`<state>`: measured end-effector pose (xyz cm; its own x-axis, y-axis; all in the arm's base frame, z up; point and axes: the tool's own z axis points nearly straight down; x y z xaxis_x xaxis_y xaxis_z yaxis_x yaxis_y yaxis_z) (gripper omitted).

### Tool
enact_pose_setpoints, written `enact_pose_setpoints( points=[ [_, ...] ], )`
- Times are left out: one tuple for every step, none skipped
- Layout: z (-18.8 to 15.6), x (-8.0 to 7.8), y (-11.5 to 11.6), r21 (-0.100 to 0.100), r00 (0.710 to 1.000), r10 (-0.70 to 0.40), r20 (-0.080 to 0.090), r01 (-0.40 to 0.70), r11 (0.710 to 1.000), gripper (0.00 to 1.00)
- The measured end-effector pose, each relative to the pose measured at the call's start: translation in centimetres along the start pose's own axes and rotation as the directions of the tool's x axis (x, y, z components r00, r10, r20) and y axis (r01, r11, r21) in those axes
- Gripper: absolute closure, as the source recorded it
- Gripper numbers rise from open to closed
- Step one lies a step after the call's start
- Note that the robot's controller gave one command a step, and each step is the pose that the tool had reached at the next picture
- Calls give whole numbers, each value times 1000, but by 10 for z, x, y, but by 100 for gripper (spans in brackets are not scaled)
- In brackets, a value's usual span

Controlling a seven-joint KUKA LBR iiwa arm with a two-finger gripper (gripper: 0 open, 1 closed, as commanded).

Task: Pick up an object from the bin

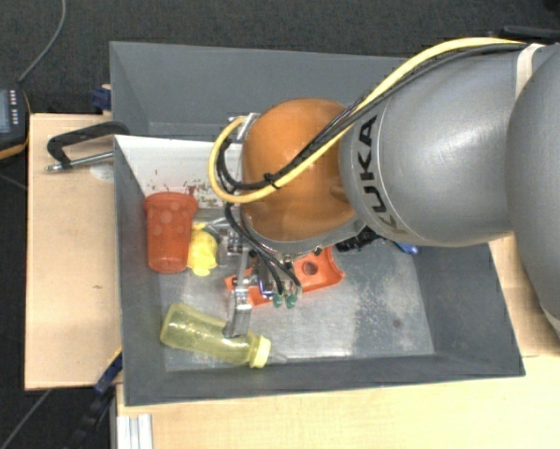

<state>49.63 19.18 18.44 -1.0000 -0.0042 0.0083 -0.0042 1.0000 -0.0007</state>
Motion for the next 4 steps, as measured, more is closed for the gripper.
enact_pose_setpoints(
  points=[
    [-5, -2, -1, -2, 1000, 3, 9, -3, 1000, 0],
    [68, -39, -54, -2, 997, -71, 8, 71, 997, 0],
    [75, -48, -80, -3, 999, -40, 6, 40, 999, 0],
    [51, -79, -78, -3, 989, -146, 15, 146, 989, 0]
  ],
)
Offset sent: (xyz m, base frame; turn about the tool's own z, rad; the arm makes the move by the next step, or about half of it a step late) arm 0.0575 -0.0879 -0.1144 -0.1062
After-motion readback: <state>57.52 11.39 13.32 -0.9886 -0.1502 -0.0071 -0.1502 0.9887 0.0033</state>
